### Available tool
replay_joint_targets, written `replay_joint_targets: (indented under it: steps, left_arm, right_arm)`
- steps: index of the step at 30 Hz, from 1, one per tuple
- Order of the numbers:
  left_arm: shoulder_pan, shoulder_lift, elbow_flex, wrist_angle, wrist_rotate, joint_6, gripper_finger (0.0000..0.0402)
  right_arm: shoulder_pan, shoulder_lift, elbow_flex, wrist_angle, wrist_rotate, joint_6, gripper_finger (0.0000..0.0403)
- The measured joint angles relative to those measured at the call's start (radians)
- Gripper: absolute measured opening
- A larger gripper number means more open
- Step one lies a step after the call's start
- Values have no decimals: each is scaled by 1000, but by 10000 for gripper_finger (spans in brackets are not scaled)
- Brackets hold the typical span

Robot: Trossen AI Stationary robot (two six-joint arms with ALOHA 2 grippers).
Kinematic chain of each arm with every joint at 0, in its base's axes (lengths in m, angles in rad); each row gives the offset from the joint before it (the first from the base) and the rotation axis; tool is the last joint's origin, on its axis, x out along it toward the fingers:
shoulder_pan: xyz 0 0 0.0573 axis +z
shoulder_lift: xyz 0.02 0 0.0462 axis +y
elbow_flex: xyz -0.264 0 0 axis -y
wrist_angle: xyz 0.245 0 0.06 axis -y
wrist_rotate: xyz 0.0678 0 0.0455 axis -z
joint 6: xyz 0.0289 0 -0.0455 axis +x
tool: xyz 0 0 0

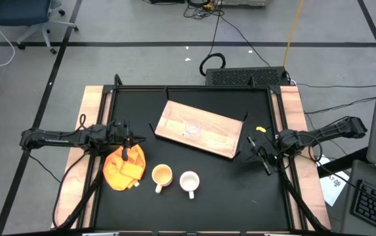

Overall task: Stack small to large cups/mugs on shelf
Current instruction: Put the transparent mug on the shelf

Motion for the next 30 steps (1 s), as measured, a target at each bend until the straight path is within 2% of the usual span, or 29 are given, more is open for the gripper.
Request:
replay_joint_targets:
  steps: [10, 15, 23, 30]
  left_arm:
    - [0, 0, -2, 185, 23, 15, 31]
    - [0, 0, -1, 239, 24, 96, 31]
    - [0, 0, 0, 384, 26, 113, 31]
    - [0, 0, 0, 390, 26, 112, 31]
  right_arm:
    - [0, 0, 0, 0, 0, -8, 0]
    - [0, 0, 0, 0, 0, -9, 0]
    - [0, 0, 0, -2, -1, -9, 0]
    - [0, 1, 0, -11, -1, -9, 0]
